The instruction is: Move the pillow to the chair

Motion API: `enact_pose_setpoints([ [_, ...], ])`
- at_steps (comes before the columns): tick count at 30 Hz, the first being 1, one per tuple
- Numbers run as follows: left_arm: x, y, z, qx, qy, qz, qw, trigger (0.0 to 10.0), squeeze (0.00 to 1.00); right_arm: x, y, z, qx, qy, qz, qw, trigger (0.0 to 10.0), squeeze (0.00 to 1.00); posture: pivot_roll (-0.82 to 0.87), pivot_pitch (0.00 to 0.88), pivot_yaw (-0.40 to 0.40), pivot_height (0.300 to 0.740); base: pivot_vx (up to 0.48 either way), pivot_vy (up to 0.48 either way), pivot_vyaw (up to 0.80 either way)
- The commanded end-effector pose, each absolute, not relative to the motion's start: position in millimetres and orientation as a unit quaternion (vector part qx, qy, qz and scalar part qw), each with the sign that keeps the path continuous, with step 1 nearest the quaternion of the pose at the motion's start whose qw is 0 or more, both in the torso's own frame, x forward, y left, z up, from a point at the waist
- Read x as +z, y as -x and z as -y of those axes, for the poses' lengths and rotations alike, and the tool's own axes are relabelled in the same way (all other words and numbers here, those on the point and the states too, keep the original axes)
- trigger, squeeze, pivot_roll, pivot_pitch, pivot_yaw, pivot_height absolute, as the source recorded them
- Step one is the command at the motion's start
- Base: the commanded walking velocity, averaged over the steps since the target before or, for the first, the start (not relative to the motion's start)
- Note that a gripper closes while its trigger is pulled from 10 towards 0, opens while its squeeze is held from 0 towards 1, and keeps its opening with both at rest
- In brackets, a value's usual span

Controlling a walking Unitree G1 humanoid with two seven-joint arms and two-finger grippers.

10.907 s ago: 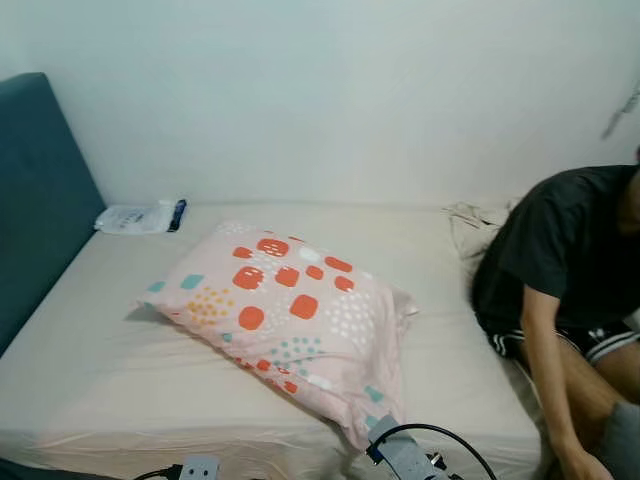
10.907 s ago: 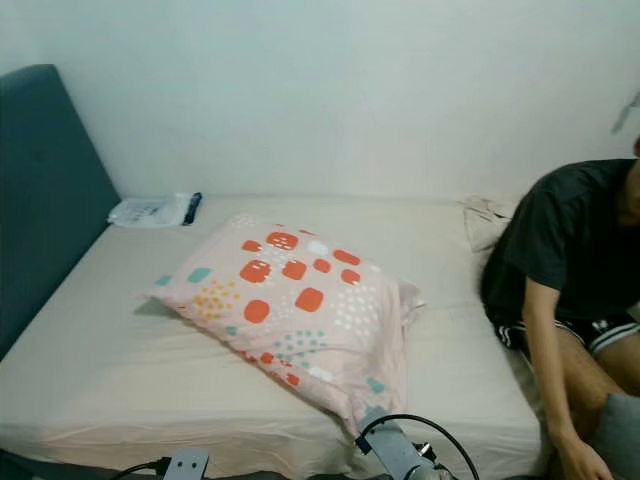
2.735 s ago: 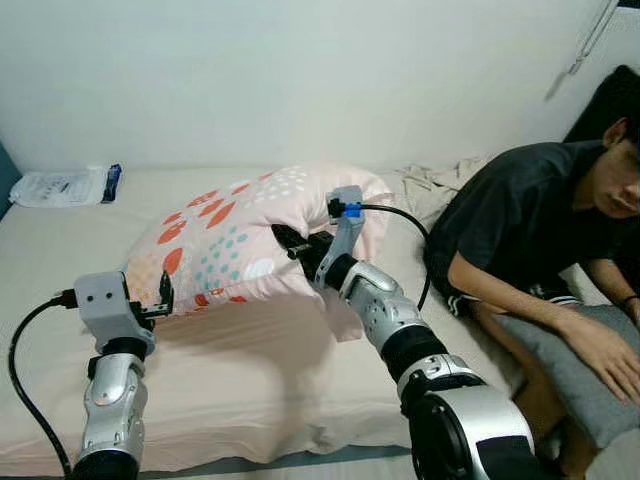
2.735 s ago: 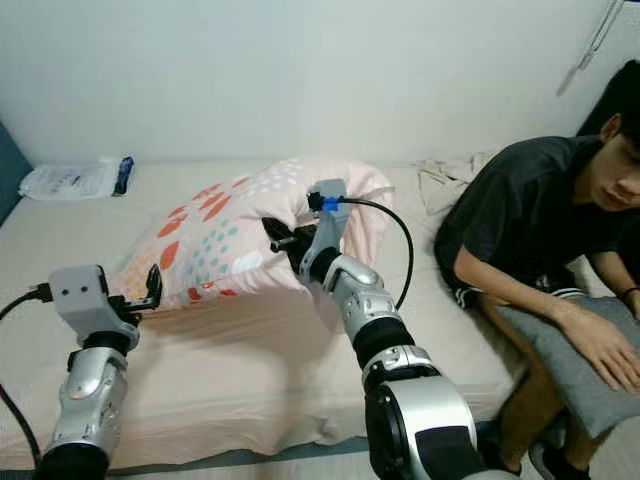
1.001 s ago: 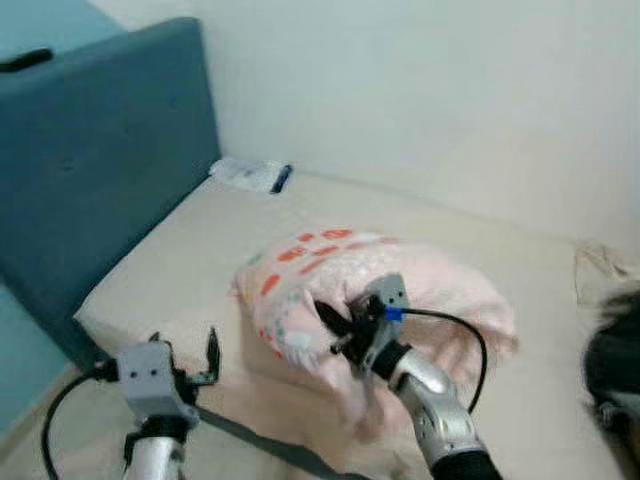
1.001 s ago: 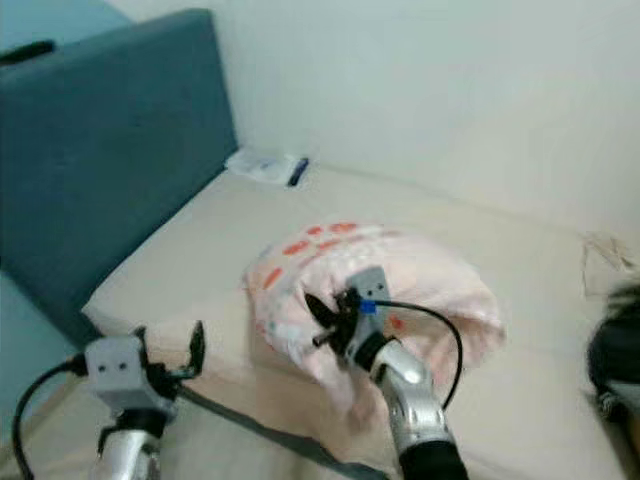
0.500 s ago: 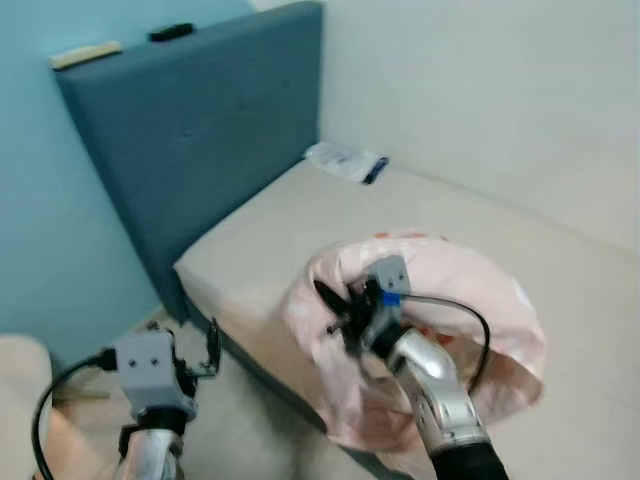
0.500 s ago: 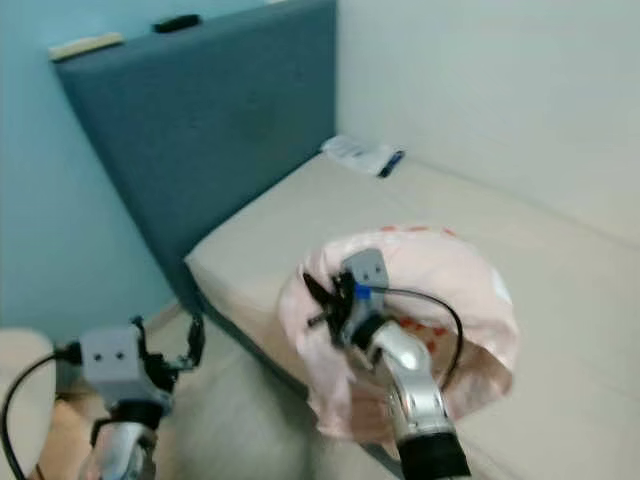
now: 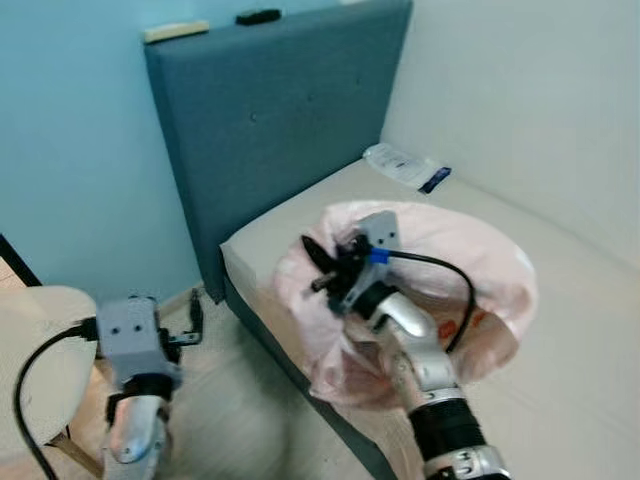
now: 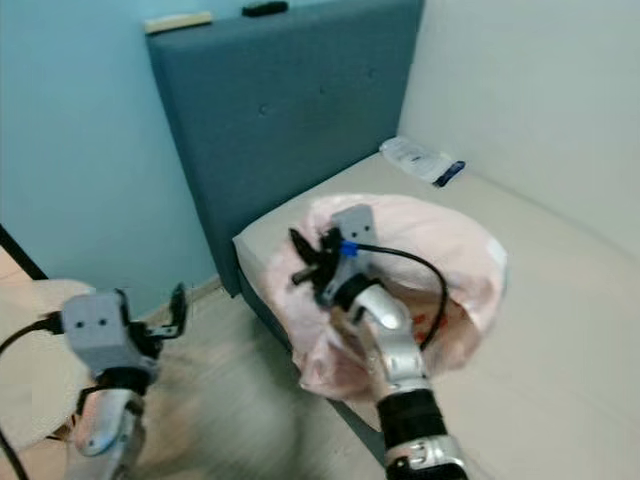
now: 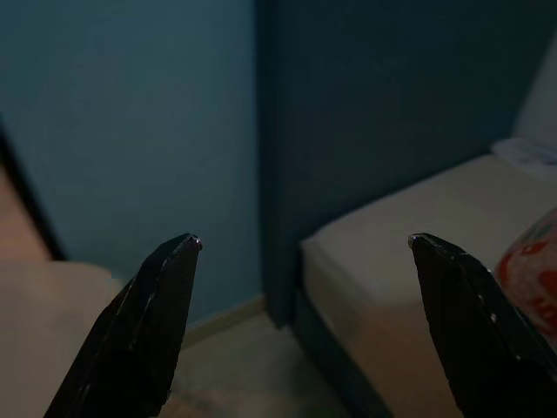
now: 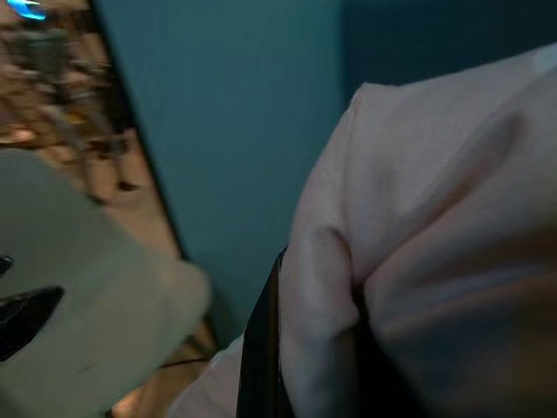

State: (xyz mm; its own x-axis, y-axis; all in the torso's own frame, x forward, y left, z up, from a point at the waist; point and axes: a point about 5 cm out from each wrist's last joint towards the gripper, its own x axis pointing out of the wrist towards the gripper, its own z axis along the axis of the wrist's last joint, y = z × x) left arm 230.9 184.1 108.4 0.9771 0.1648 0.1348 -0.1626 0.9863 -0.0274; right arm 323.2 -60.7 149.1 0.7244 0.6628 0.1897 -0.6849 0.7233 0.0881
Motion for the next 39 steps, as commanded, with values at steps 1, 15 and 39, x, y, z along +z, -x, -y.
enact_pose_setpoints([
  [1,104.6,-229.8,-180.7,0.080,0.014,0.055,0.995,10.0,0.00,161.5,-318.6,51.0,0.398,-0.083,0.103,0.908,10.0,0.00,0.02,0.065,-0.068,0.740,0.000,0.000,0.78],
  [15,102.8,-232.2,-178.8,0.082,0.017,0.048,0.995,10.0,0.00,183.6,-305.9,37.4,0.468,-0.167,0.143,0.856,10.0,0.00,0.02,0.068,-0.069,0.740,0.000,0.000,0.78],
  [39,101.6,-233.4,-173.2,0.075,0.024,0.043,0.996,10.0,0.00,179.3,-305.8,37.2,0.474,-0.174,0.125,0.854,10.0,0.00,0.02,0.079,-0.070,0.740,0.000,0.000,0.77],
])
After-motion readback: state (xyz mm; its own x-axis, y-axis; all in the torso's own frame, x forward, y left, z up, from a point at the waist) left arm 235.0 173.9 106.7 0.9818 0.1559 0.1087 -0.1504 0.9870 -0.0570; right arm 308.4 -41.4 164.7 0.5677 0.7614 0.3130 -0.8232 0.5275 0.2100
